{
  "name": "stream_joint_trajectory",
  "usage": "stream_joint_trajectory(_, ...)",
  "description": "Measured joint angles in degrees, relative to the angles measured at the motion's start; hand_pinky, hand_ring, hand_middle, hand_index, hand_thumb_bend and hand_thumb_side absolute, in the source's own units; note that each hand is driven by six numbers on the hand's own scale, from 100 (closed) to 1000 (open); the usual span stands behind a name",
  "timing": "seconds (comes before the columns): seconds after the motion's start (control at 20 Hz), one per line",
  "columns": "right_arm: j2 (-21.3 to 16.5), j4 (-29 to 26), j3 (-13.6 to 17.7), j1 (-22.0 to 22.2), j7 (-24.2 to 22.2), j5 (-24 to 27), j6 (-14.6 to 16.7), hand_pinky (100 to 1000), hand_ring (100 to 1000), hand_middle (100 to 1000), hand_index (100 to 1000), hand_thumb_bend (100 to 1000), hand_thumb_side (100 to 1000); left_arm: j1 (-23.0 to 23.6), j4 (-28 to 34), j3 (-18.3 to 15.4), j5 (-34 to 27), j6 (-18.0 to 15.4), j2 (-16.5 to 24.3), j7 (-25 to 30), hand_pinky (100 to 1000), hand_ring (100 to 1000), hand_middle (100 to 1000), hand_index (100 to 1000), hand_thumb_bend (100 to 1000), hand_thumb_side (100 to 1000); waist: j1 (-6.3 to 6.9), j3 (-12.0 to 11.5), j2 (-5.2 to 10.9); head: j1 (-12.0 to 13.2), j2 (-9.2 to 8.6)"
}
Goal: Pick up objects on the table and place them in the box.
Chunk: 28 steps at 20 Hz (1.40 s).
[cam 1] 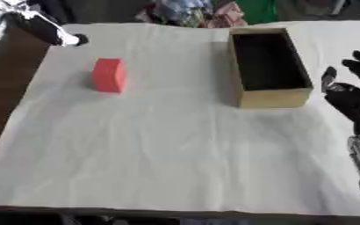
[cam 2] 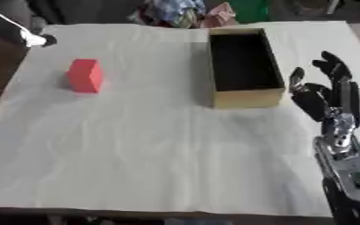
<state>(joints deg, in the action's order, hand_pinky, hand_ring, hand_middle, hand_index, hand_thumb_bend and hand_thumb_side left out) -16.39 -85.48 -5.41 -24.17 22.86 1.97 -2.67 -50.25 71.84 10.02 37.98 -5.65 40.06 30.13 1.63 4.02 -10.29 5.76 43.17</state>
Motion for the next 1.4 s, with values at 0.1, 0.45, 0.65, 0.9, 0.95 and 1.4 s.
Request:
stream_joint_trajectory(0.1, 0.0, 0.0, -0.2, 0.0, -0.1, 0.0, 0.0, 681, 947, 762, 899, 167, 100, -1.3, -3.3, 0.1, 2.6, -1.6, -1.6, 1.4, 828, 846, 853, 894, 633, 146, -0.01, 0.2, 0.03, 0.0, 0.03)
stream_joint_trajectory(0.45, 0.0, 0.0, -0.3, 0.0, -0.4, -0.1, -0.1, 681, 947, 762, 900, 169, 100, -4.5, -12.4, 0.0, 10.6, -5.9, -6.7, 5.6, 825, 855, 865, 898, 804, 100, -0.23, 0.6, 0.03, 0.0, 0.05)
stream_joint_trajectory(0.65, 0.0, 0.0, -0.3, 0.0, -0.4, -0.1, -0.1, 681, 947, 762, 900, 170, 100, -5.1, -15.7, -0.7, 14.4, -6.9, -8.5, 6.0, 821, 851, 860, 896, 806, 100, -0.25, 0.9, 0.03, -0.1, 0.06)
stream_joint_trajectory(0.9, 0.1, 0.0, -0.3, 0.0, -0.4, -0.1, -0.1, 681, 947, 762, 900, 172, 100, -5.3, -18.8, -1.9, 16.8, -7.2, -10.1, 5.1, 813, 841, 852, 892, 786, 100, -0.03, 1.0, 0.03, -0.1, 0.07)
stream_joint_trajectory(0.95, 0.1, 0.0, -0.3, 0.0, -0.4, -0.1, -0.1, 681, 947, 762, 900, 173, 100, -5.3, -19.2, -2.2, 17.0, -7.0, -10.3, 4.6, 813, 842, 853, 892, 782, 100, 0.01, 1.0, 0.03, -0.1, 0.08)
stream_joint_trajectory(1.4, 0.4, 0.1, -0.3, 0.0, -0.5, -0.1, 0.0, 681, 947, 762, 900, 176, 100, -5.3, -23.0, -3.4, 19.4, -4.4, -12.2, -1.9, 795, 820, 822, 873, 711, 107, 0.07, 1.4, 0.01, 0.0, 0.11)
